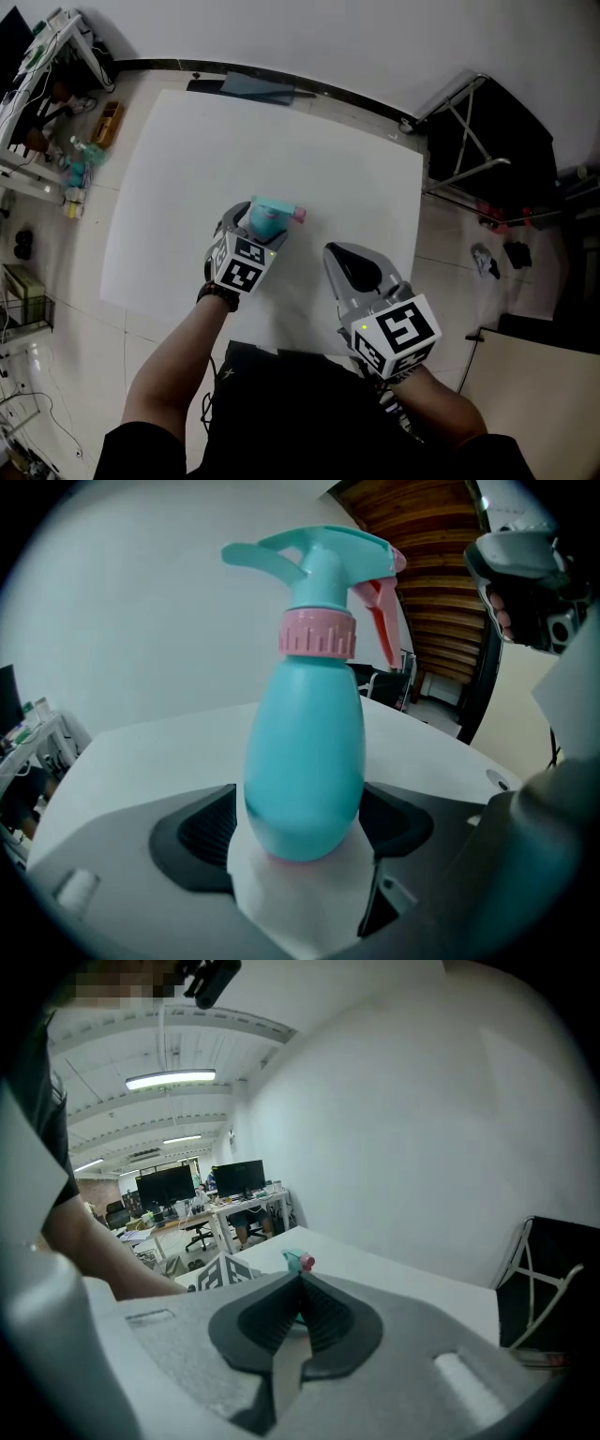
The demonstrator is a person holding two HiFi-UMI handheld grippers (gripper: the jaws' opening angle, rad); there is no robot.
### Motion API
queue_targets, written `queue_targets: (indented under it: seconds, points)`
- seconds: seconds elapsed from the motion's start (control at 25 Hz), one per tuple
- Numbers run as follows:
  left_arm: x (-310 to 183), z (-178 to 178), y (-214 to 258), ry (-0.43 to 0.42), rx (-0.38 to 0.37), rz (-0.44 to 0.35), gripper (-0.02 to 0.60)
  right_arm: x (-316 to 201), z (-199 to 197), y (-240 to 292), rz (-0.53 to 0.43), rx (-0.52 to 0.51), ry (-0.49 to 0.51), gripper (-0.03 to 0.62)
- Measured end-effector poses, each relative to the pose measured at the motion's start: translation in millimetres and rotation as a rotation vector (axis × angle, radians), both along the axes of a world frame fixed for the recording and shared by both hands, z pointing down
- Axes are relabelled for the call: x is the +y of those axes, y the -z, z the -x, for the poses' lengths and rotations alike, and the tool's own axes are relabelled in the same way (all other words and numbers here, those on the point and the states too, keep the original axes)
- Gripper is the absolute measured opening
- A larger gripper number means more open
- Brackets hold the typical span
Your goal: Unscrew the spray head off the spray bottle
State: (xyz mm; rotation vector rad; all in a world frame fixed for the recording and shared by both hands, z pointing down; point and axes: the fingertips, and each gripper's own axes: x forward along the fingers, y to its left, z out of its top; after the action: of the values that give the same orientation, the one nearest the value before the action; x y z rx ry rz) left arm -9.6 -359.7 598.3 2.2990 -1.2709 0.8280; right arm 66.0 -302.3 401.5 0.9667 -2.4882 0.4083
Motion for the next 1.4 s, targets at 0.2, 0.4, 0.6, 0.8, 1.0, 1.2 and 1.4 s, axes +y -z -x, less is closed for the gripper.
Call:
queue_targets:
  seconds: [0.2,0.4,0.6,0.8,1.0,1.2,1.4]
  points:
    - [-3.8,-2.2,-2.8,-0.003,-0.005,-0.006,0.416,-1.6,0.2,-2.1,0.001,0.002,0.004,-0.009]
    - [-4.6,2.1,0.1,-0.003,-0.031,-0.017,0.410,-3.5,0.5,1.2,-0.005,0.001,-0.001,-0.009]
    - [1.3,6.5,4.6,-0.016,-0.051,0.000,0.403,-3.4,1.4,4.2,-0.020,-0.007,-0.004,-0.009]
    - [8.0,13.3,15.9,-0.055,-0.097,0.007,0.397,-5.0,6.3,10.0,-0.029,-0.005,0.015,-0.009]
    - [22.3,24.4,33.1,-0.121,-0.165,0.009,0.393,-7.6,15.0,21.3,-0.056,0.012,0.057,-0.009]
    - [42.4,36.0,48.7,-0.197,-0.221,0.011,0.393,-6.2,24.7,42.1,-0.114,0.015,0.100,-0.009]
    - [68.7,49.0,58.3,-0.273,-0.255,0.037,0.393,10.5,47.6,49.9,-0.118,0.048,0.216,0.104]
